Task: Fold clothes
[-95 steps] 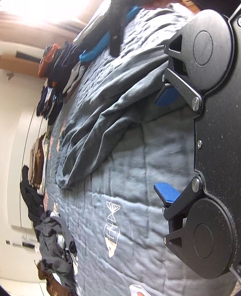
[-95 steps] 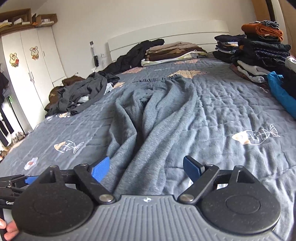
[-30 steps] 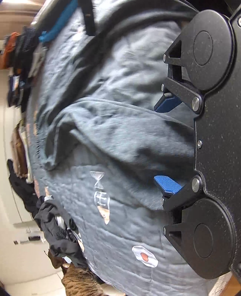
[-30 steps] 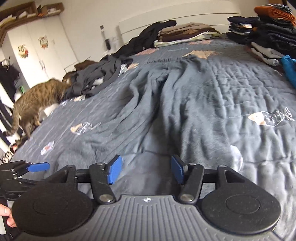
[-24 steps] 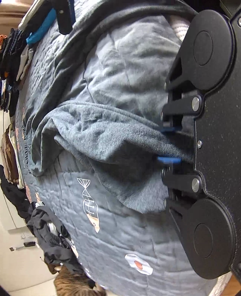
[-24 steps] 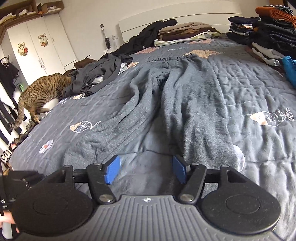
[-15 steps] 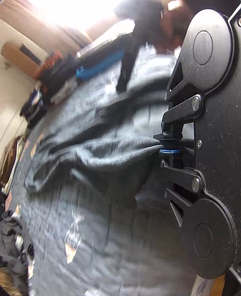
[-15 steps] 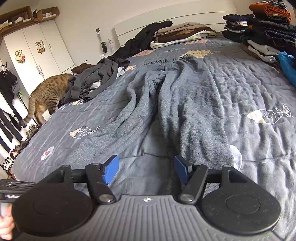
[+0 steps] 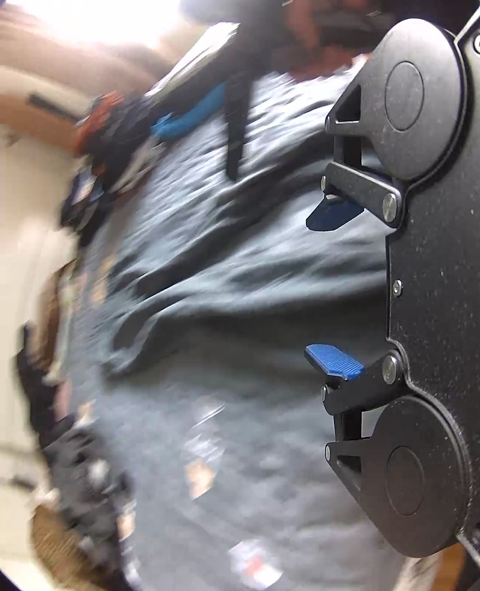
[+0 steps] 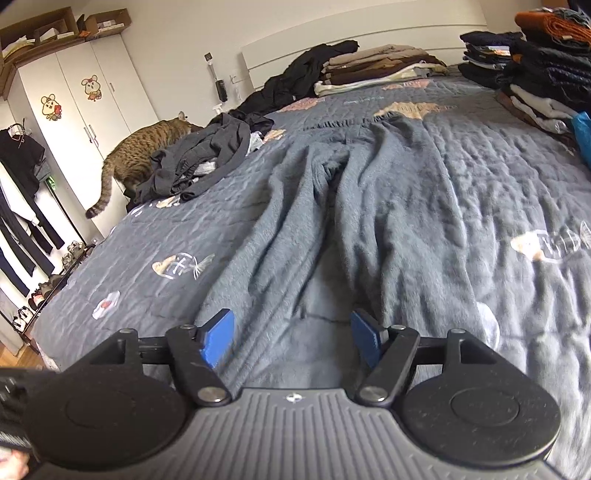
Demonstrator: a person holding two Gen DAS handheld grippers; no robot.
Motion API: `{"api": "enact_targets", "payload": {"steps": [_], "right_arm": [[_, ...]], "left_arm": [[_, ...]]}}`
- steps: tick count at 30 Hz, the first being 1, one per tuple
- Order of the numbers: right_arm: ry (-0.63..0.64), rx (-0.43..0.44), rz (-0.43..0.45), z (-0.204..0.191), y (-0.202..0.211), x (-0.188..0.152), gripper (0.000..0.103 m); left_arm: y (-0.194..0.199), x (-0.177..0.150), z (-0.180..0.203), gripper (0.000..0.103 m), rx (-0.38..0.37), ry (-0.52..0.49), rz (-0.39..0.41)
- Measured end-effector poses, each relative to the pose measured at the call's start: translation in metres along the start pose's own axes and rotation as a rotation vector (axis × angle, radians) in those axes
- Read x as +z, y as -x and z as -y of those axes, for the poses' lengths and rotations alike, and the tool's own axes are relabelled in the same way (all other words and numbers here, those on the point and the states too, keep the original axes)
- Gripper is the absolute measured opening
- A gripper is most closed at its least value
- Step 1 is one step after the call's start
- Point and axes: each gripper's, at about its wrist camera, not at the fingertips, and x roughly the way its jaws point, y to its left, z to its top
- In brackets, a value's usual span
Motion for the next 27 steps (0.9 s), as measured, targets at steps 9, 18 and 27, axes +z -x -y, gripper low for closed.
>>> {"api": "enact_targets", "payload": {"steps": [9,18,27], "right_arm": [[0.130,0.039,0.044,-0.027,-0.027,0.062,0.079],[0.108,-0.025,0.085,-0.016,-0.061,0.074,0.083],[0.052,-0.103,0.093,-0.004,-0.080,0.078,0.084]], "left_arm": [[-0.022,0.051,-0.002,0.103,0.130,-0.126,0.281],[-0.080,0.081,0.000,0.103,0.282,-0.152,0.235],[-0.096,0.086,-0.007,0.103,0.324,-0.114,0.182]]}}
